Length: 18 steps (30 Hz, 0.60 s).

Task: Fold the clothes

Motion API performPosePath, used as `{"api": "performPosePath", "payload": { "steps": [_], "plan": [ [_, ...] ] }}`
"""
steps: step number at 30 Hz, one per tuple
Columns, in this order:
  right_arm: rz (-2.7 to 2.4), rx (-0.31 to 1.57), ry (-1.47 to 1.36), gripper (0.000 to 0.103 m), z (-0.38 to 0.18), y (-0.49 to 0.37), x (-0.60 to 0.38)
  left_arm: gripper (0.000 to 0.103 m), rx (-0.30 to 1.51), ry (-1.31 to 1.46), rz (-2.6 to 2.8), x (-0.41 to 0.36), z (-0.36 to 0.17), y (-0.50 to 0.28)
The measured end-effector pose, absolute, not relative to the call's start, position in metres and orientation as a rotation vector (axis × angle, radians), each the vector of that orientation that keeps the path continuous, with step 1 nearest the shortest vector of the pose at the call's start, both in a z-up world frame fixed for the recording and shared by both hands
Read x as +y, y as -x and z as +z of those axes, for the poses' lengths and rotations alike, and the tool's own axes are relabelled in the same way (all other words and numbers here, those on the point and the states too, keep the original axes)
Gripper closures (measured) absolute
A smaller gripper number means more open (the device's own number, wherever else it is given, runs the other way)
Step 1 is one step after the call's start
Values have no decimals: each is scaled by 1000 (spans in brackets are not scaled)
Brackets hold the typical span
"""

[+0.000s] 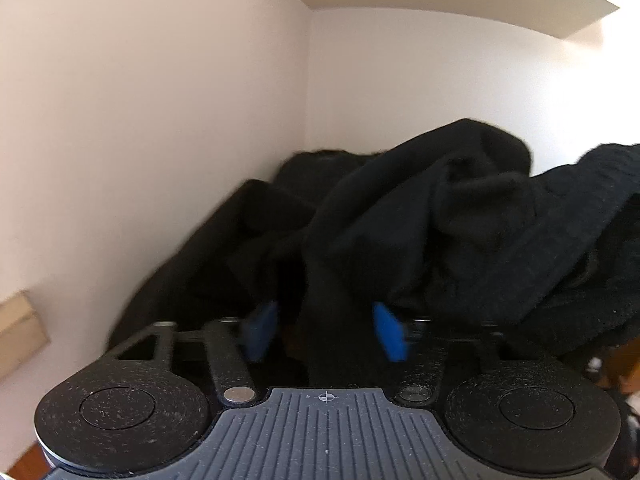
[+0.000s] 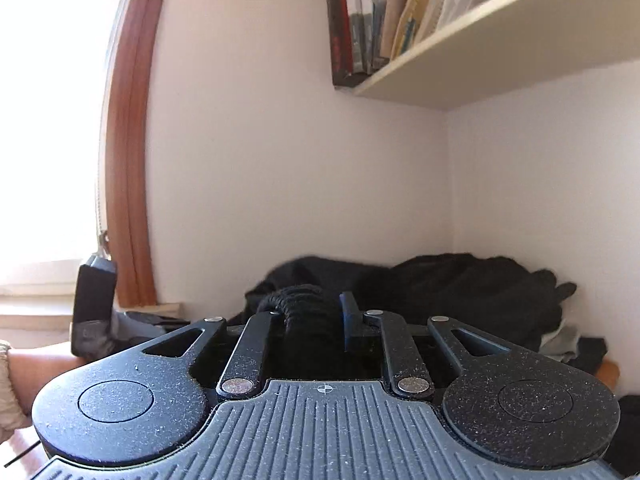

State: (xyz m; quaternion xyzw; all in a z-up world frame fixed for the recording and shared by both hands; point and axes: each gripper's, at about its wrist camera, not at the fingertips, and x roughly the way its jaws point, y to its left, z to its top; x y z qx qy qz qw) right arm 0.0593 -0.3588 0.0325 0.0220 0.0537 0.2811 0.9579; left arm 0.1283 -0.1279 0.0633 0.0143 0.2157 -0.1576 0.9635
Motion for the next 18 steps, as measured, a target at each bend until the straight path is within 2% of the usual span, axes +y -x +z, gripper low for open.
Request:
{"api": "performPosePath", "payload": {
  "steps": [1, 2, 5, 7, 8, 10, 11, 12, 18],
  "plan": [
    [571, 114, -36, 89, 34, -59, -359, 91, 447, -16, -320, -128, 65, -128],
    [570, 118, -25, 89, 34, -58, -358, 96, 458, -4, -321, -129, 66, -128],
    [566, 120, -14, 89, 34, -55, -355, 97, 465, 4, -307, -127, 71, -123],
    [560, 119, -11, 89, 37, -55, -353, 95, 460, -2, -293, -124, 75, -115],
    [552, 116, 0, 89, 39, -53, -350, 88, 462, -1, -291, -120, 76, -109],
    [528, 108, 23, 89, 45, -49, -345, 64, 459, -3, -308, -116, 74, -98],
    [506, 102, 35, 89, 48, -49, -343, 47, 460, -3, -318, -116, 70, -94],
    [487, 98, 36, 89, 51, -50, -342, 42, 461, -4, -329, -117, 67, -91],
    [429, 79, -13, 90, 63, -56, -344, 37, 466, -10, -393, -121, 49, -69]
  ]
}}
